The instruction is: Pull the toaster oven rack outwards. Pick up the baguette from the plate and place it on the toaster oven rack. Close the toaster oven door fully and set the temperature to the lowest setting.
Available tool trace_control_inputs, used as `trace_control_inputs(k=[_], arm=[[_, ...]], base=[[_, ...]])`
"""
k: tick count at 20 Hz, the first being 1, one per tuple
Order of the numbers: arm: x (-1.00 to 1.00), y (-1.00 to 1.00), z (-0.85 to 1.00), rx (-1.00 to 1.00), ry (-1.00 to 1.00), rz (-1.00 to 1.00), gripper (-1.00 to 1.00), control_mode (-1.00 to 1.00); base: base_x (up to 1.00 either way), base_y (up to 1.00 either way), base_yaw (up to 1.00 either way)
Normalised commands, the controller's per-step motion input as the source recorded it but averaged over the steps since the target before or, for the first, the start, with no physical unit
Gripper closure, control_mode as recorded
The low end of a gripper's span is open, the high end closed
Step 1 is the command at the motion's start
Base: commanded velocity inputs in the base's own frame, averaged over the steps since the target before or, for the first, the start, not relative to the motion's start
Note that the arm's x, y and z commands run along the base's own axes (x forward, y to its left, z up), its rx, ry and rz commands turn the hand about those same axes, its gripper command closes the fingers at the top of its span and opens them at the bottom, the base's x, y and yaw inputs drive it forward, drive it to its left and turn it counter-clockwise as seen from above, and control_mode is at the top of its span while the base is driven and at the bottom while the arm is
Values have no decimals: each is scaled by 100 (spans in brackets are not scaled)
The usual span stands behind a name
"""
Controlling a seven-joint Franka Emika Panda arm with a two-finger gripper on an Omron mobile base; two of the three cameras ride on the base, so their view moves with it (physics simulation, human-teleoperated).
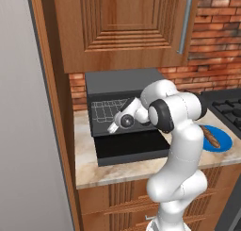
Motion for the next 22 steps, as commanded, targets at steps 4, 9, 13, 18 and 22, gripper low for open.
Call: trace_control_inputs(k=[4,9,13,18,22], arm=[[-9,6,-13,4,-11,0,100,-100],[-6,3,-12,11,-1,0,100,-100],[-30,8,-13,15,3,0,100,-100],[-48,7,-14,12,11,0,100,-100],[-73,14,-14,6,12,0,100,-100]], base=[[0,0,0],[0,0,0],[0,0,0],[0,0,0],[0,0,0]])
